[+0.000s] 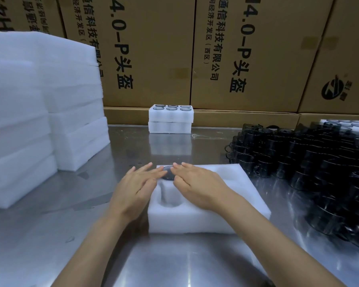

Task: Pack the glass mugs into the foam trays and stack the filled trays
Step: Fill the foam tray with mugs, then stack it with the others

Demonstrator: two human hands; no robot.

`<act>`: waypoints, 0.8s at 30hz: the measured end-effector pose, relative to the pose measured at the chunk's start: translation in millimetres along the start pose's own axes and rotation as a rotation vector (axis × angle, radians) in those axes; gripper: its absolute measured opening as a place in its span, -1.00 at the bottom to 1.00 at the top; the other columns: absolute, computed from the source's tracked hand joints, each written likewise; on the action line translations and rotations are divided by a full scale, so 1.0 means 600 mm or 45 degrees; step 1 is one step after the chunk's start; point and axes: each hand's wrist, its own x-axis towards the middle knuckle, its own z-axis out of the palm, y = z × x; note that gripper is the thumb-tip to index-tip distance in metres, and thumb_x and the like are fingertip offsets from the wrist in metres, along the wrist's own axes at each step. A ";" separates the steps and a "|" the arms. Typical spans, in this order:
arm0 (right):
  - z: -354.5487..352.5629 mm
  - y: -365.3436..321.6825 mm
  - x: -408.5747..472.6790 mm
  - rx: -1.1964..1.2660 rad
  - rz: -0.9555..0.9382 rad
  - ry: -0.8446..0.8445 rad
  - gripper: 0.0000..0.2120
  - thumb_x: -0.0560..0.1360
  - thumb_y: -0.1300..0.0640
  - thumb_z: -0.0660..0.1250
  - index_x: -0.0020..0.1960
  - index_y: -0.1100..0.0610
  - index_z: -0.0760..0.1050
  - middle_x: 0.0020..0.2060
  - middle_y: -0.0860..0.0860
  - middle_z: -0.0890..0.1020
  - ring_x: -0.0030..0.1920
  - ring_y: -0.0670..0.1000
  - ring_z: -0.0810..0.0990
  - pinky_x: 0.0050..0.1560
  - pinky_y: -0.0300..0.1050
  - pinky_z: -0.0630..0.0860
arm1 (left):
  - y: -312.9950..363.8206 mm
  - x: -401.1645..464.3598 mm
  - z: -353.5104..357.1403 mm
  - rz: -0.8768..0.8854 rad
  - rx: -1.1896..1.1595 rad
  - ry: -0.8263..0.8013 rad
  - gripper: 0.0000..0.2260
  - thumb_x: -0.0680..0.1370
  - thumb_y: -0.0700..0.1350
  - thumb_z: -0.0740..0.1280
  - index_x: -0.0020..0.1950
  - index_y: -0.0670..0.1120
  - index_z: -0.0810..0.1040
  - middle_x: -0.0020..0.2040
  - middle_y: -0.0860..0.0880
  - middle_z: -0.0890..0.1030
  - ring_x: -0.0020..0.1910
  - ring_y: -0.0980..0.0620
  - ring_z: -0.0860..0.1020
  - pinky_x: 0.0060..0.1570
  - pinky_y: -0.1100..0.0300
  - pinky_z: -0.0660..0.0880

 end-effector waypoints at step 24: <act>-0.017 0.235 -0.030 0.280 0.746 0.488 -0.70 0.56 0.02 0.24 0.27 -0.02 0.48 0.16 -0.05 0.58 0.12 0.03 0.53 -0.02 -0.08 0.45 | 0.015 0.013 0.015 -0.554 -0.892 -0.085 -0.34 0.34 -0.07 0.30 0.46 -0.01 0.32 0.37 0.08 0.43 0.36 0.08 0.38 0.38 0.06 0.30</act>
